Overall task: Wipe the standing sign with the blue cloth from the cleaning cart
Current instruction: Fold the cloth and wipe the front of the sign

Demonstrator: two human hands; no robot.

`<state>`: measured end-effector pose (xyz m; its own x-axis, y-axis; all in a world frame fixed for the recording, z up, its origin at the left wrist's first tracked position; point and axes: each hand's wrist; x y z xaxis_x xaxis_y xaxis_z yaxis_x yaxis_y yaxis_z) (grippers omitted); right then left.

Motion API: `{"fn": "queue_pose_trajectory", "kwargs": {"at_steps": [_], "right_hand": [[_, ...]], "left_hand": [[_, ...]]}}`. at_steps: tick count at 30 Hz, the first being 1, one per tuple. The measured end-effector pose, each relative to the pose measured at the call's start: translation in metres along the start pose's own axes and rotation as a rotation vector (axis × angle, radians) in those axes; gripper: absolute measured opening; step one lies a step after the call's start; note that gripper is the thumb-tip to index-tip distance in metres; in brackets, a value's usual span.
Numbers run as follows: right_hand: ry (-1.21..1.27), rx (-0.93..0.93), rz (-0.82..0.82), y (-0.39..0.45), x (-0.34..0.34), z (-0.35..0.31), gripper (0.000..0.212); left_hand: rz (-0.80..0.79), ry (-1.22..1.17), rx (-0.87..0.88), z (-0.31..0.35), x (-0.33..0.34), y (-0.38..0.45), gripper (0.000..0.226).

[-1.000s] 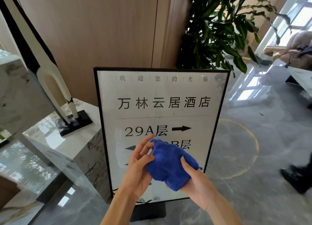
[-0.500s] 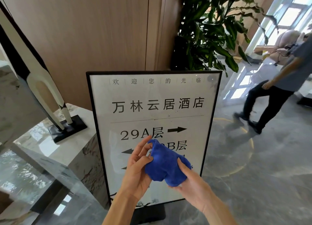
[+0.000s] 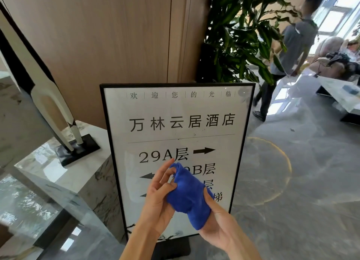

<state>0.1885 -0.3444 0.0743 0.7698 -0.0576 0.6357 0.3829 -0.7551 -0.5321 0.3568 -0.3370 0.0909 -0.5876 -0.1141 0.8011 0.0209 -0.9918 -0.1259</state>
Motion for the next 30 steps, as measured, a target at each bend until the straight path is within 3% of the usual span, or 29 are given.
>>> {"fn": "queue_pose_trajectory", "kwargs": {"at_steps": [10, 14, 21, 24, 30], "right_hand": [[-0.041, 0.170, 0.001, 0.008, -0.008, 0.015, 0.056], [-0.042, 0.138, -0.037, 0.011, -0.006, 0.016, 0.055], [-0.057, 0.011, -0.234, 0.009, -0.006, 0.010, 0.072], [-0.076, -0.020, -0.290, 0.010, -0.004, 0.005, 0.065], [-0.153, -0.115, -0.085, 0.008, -0.006, -0.005, 0.039]], "left_hand": [[0.002, 0.002, 0.005, 0.003, -0.001, -0.003, 0.060], [-0.002, -0.005, -0.003, 0.005, -0.002, -0.003, 0.054], [-0.054, -0.063, -0.006, 0.009, 0.001, -0.004, 0.061], [-0.080, -0.066, -0.012, 0.011, -0.002, -0.005, 0.065], [-0.077, -0.018, -0.021, 0.012, -0.009, -0.010, 0.058]]}}
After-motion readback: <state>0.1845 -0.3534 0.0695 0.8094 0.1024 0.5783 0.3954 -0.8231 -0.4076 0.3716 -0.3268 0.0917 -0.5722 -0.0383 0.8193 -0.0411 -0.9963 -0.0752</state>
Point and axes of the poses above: each hand's wrist, its own y-axis towards the middle knuckle, its own x-axis out of the palm, z = x × y, and after that the axes turned 1 degree about -y, right-handed
